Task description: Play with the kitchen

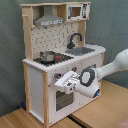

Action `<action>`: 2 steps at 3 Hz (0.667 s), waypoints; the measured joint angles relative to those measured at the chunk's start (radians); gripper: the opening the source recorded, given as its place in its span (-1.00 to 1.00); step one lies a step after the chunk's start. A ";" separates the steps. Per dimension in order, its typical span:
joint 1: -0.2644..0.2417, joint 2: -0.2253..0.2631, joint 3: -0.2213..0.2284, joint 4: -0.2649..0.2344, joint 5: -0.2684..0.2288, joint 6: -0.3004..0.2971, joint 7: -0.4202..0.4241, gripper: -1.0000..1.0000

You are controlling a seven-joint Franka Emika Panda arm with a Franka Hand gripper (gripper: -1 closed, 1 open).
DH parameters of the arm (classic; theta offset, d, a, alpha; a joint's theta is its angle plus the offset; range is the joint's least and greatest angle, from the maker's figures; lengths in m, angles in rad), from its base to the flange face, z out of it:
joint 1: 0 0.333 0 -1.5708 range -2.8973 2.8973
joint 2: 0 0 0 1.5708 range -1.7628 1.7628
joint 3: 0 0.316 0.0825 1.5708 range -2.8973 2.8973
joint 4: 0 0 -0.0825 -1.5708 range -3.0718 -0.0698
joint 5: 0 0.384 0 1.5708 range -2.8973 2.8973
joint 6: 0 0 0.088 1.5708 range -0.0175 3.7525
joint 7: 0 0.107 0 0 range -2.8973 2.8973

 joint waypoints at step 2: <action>0.002 -0.002 0.001 -0.001 0.006 -0.004 -0.011 1.00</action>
